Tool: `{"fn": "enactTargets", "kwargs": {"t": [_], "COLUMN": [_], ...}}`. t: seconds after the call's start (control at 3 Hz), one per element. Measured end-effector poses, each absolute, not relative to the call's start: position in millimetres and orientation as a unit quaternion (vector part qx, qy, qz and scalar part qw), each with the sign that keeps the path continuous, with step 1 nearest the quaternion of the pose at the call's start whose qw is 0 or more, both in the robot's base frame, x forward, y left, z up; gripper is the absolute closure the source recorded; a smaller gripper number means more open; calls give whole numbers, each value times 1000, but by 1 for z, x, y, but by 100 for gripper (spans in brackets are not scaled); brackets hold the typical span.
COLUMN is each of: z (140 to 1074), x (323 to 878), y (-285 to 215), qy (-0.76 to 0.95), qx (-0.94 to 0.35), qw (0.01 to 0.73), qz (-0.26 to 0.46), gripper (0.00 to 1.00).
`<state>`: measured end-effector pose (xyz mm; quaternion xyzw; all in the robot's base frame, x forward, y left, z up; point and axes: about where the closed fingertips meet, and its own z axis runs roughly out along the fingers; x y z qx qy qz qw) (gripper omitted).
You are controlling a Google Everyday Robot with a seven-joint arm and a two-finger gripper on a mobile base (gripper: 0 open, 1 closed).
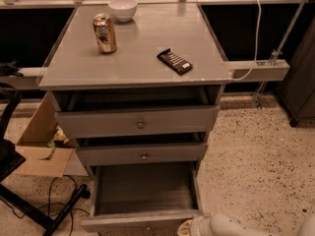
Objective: Close bottom drawer
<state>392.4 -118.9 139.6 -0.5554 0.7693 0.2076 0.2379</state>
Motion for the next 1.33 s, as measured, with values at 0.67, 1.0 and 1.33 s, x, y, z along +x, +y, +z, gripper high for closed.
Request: {"fn": "enactTargets", "kwargs": {"t": [0.67,1.0,1.33], "z": [117,124,138], "x": [420,440,471], "y": [-110,-113,-117], "qy": [760,752,740], "qx": [-543,-548,-555], "qw": [276,293,316], "qz": [226,220,210], "gripper": [100,100,100]}}
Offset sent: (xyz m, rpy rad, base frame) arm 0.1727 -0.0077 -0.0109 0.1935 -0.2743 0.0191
